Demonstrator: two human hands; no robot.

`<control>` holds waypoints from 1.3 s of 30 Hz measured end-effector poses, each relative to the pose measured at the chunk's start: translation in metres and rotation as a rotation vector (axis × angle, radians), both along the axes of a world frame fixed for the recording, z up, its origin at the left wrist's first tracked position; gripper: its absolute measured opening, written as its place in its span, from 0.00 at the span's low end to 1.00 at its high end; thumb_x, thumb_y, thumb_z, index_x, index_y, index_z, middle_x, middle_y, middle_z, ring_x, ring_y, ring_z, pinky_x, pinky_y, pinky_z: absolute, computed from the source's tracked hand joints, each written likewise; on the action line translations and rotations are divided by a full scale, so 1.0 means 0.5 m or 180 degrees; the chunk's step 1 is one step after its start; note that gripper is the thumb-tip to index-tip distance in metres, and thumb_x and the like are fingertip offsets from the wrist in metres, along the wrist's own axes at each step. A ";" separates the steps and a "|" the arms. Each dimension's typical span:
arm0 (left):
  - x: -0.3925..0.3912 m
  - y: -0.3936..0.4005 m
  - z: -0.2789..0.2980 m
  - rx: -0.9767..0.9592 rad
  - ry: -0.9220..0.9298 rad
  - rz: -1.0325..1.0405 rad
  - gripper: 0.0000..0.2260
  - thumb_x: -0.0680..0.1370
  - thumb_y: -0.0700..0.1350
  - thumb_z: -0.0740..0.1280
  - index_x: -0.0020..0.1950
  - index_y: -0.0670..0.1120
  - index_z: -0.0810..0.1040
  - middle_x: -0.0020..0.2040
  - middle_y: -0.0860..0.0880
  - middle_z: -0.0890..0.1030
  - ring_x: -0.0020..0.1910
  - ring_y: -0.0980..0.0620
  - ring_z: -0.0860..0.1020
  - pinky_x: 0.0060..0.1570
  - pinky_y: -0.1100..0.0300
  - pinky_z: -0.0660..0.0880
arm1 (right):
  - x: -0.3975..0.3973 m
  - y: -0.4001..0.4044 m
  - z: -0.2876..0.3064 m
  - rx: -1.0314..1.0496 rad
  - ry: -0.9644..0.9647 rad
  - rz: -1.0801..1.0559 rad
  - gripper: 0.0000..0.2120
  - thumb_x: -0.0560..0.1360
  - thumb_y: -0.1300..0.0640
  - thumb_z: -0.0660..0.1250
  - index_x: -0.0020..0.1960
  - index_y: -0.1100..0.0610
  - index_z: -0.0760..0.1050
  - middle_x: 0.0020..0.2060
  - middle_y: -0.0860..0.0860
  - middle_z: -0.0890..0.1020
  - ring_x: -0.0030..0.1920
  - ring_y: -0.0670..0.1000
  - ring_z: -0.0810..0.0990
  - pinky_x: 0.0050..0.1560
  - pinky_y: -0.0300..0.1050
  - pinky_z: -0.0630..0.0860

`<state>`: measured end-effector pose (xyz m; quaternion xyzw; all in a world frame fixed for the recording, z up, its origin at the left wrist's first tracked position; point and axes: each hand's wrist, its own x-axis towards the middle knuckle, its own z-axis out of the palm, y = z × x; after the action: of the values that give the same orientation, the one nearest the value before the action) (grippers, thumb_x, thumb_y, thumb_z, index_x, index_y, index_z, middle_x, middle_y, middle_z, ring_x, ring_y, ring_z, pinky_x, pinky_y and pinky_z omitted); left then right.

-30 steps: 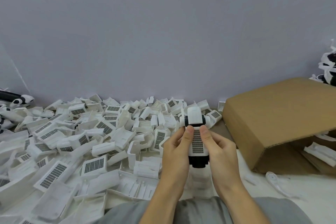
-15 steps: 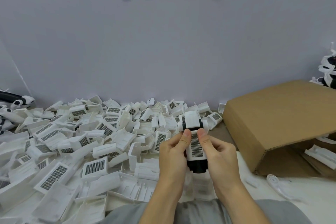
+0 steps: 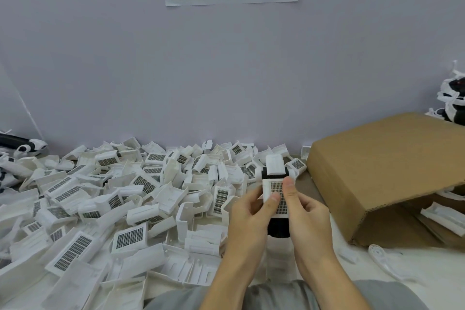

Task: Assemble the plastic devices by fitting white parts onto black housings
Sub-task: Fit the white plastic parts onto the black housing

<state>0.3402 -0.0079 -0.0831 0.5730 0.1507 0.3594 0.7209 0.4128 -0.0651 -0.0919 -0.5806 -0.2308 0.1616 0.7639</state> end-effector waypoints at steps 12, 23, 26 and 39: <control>0.000 0.014 -0.008 -0.0182 -0.0136 0.0385 0.11 0.82 0.40 0.64 0.52 0.47 0.87 0.49 0.44 0.87 0.51 0.48 0.85 0.43 0.65 0.79 | 0.000 0.001 0.005 -0.0110 -0.0541 0.0244 0.12 0.79 0.55 0.67 0.43 0.46 0.87 0.41 0.50 0.88 0.47 0.50 0.87 0.51 0.52 0.82; 0.006 0.017 -0.016 -0.0402 -0.0172 0.0143 0.12 0.81 0.35 0.65 0.59 0.45 0.83 0.52 0.42 0.86 0.54 0.44 0.84 0.52 0.55 0.81 | 0.012 0.005 -0.007 -0.0033 -0.0132 0.0203 0.14 0.81 0.52 0.63 0.48 0.52 0.87 0.44 0.56 0.87 0.49 0.59 0.85 0.54 0.62 0.80; 0.008 0.023 -0.021 -0.0475 -0.0033 0.0343 0.11 0.80 0.36 0.67 0.61 0.44 0.82 0.51 0.44 0.87 0.54 0.45 0.85 0.60 0.48 0.79 | 0.015 0.008 -0.013 -0.0168 -0.0331 0.0101 0.13 0.82 0.55 0.64 0.47 0.53 0.87 0.42 0.54 0.87 0.47 0.58 0.85 0.52 0.59 0.81; 0.003 0.023 -0.015 -0.0590 -0.0142 0.0260 0.25 0.70 0.45 0.75 0.66 0.44 0.79 0.48 0.41 0.87 0.52 0.41 0.85 0.58 0.46 0.80 | 0.012 0.014 -0.014 -0.0212 -0.0440 0.0000 0.19 0.82 0.47 0.62 0.42 0.57 0.84 0.36 0.61 0.84 0.43 0.66 0.83 0.51 0.68 0.79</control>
<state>0.3416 0.0037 -0.0907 0.4891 0.1905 0.3857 0.7588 0.4186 -0.0583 -0.0988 -0.6154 -0.2775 0.1287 0.7264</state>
